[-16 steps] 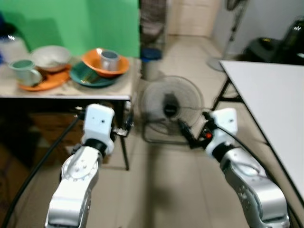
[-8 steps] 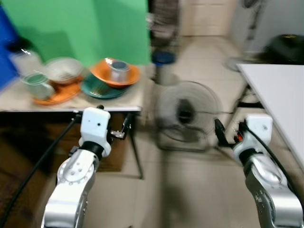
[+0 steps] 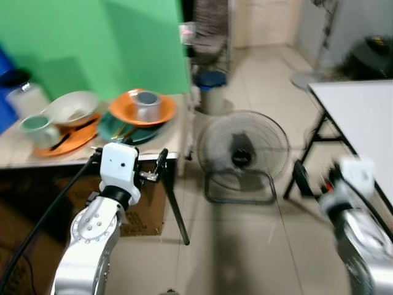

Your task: Setting the table

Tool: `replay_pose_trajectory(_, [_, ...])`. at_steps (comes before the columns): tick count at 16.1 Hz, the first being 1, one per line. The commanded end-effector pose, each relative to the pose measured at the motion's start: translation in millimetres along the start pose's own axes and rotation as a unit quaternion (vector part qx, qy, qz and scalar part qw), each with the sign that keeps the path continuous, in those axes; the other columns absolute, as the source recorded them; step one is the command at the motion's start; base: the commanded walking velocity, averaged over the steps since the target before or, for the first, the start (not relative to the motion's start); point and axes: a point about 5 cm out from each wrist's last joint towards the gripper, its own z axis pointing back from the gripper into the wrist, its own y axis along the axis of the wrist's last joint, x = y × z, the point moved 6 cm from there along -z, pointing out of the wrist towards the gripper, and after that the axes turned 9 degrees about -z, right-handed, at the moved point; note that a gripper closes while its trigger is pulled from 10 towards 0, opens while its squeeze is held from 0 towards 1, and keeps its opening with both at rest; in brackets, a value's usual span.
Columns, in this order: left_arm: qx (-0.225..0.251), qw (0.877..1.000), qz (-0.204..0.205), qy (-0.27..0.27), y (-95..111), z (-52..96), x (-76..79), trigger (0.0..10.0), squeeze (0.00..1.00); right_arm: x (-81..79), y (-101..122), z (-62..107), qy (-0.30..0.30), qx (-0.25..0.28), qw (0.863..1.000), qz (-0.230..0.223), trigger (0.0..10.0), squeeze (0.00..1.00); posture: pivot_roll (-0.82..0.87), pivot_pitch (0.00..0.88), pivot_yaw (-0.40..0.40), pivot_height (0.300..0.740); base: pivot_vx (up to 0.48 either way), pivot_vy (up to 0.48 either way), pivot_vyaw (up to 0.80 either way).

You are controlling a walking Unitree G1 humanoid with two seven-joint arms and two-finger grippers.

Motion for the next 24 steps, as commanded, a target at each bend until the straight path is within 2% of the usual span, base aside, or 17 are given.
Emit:
replay_pose_trajectory(1, [-0.003,1.000,-0.010,0.019,0,2.3,-10.3,10.0,0.00,-17.3,-1,-2.0,0.025,-0.003,1.000,-0.011,10.0,0.00,0.12,0.000,0.067,0.740,0.307,0.000,0.80])
replay_pose_trajectory(3, [0.006,1.000,-0.015,0.018,7,3.5,-9.7,10.0,0.00,-46.3,-8,-1.1,0.079,-0.023,0.996,-0.025,10.0,0.00,0.13,0.000,0.049,0.740,0.306,0.000,0.80])
replay_pose_trajectory(5, [0.008,1.000,-0.027,0.008,8,2.5,-6.3,10.0,0.00,-59.4,-17,0.2,0.104,-0.043,0.993,-0.024,10.0,0.00,0.14,0.000,0.036,0.740,0.306,0.000,0.80])
replay_pose_trajectory(7, [0.006,0.999,-0.034,0.000,8,3.1,-3.3,10.0,0.00,-62.3,-17,-1.9,0.108,-0.044,0.993,-0.027,10.0,0.00,0.15,0.000,0.032,0.740,0.306,0.000,0.80])
replay_pose_trajectory(15, [0.010,0.999,-0.043,-0.021,10,1.1,5.0,10.0,0.00,-76.1,-14,-7.5,0.130,-0.045,0.990,-0.024,10.0,0.00,0.16,0.000,0.019,0.740,0.303,0.000,0.00])
replay_pose_trajectory(16, [0.010,0.999,-0.045,-0.024,10,1.6,6.0,10.0,0.00,-81.3,-11,-6.5,0.143,-0.042,0.988,-0.025,10.0,0.00,0.16,0.000,0.017,0.740,0.296,0.000,0.49])
replay_pose_trajectory(18, [0.008,0.998,-0.047,-0.028,9,3.1,6.8,10.0,0.00,-82.1,-10,-6.5,0.144,-0.039,0.989,-0.020,10.0,0.00,0.16,0.000,0.015,0.740,0.298,0.000,0.80])
replay_pose_trajectory(20, [0.007,0.998,-0.051,-0.032,8,4.3,7.6,10.0,0.00,-85.7,-7,-5.9,0.152,-0.034,0.987,-0.037,10.0,0.00,0.16,0.000,0.015,0.740,0.294,0.000,0.80])
replay_pose_trajectory(24, [0.008,0.996,-0.065,-0.056,8,5.4,15.0,10.0,0.00,-89.4,-10,-8.8,0.146,-0.066,0.985,-0.057,10.0,0.00,0.16,0.000,0.015,0.740,0.282,0.000,0.00])
